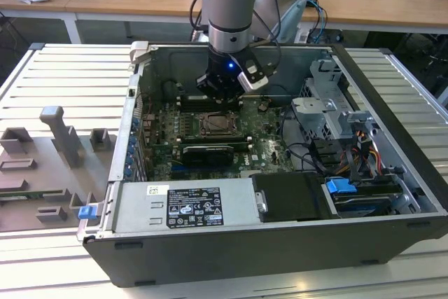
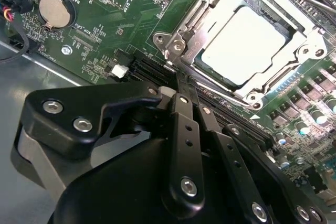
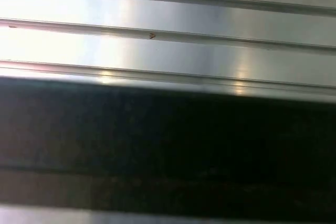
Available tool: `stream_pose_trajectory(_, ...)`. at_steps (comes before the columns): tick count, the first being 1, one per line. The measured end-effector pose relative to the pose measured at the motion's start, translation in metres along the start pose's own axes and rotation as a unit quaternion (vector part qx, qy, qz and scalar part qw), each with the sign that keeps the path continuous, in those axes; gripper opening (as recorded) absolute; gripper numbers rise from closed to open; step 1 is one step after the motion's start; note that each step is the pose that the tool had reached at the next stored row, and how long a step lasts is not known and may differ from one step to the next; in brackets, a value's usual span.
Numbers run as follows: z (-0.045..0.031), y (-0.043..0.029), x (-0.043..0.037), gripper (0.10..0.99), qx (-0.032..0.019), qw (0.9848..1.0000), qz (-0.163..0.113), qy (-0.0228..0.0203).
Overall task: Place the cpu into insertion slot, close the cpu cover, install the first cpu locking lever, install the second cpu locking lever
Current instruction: 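Install the first cpu locking lever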
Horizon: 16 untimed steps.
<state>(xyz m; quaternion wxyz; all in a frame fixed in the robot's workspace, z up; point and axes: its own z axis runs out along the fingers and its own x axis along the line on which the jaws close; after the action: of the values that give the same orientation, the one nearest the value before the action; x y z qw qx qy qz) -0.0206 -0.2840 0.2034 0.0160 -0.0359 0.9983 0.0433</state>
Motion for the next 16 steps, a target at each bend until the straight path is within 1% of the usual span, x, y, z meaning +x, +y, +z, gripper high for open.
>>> stream_pose_trajectory(5, -0.0011, 0.0001, -0.0001, 0.106, -0.0002, 1.0000, 0.000, -0.0001)
stream_pose_trajectory(7, -0.0009, 0.0001, -0.0001, 0.106, 0.0008, 1.0000, 0.000, 0.0000)
stream_pose_trajectory(11, 0.0005, -0.0001, 0.0000, 0.106, 0.0045, 1.0000, 0.000, 0.0002)
stream_pose_trajectory(16, 0.0009, -0.0001, 0.0000, 0.106, 0.0052, 1.0000, 0.000, 0.0004)
